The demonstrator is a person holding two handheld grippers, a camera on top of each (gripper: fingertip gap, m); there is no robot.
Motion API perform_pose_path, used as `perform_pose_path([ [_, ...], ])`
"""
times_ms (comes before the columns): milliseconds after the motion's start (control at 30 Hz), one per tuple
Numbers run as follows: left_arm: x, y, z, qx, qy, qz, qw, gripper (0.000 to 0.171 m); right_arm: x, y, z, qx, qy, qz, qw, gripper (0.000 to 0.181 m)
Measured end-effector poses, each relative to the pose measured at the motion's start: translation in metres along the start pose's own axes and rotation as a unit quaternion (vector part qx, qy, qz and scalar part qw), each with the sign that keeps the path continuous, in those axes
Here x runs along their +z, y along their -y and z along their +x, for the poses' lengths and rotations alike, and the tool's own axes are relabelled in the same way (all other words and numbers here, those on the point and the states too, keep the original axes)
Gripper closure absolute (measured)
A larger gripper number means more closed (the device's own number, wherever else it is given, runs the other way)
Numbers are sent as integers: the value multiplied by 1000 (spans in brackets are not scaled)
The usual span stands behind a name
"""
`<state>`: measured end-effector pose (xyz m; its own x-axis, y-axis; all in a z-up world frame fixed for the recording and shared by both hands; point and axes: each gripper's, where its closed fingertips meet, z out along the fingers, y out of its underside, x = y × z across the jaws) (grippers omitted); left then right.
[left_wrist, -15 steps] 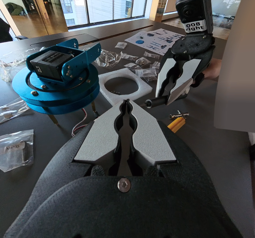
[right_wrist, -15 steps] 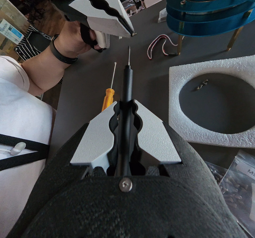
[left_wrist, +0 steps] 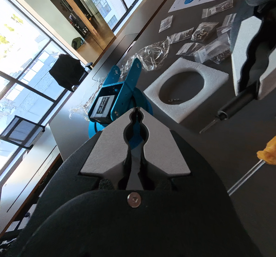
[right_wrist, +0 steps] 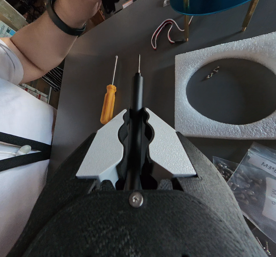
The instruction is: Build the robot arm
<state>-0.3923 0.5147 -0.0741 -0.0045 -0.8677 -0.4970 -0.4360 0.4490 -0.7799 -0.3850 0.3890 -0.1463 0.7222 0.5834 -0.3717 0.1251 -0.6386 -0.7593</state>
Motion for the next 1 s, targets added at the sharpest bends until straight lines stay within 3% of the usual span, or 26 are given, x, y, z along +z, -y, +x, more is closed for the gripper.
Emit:
perform_pose_path([
  [467,9,-9,-16,36,29,-14,999,171,0,1,3,32,12,6,999,165],
  [1000,11,-10,-20,-40,19,-12,999,171,1,0,-1,24,17,1,1000,165],
])
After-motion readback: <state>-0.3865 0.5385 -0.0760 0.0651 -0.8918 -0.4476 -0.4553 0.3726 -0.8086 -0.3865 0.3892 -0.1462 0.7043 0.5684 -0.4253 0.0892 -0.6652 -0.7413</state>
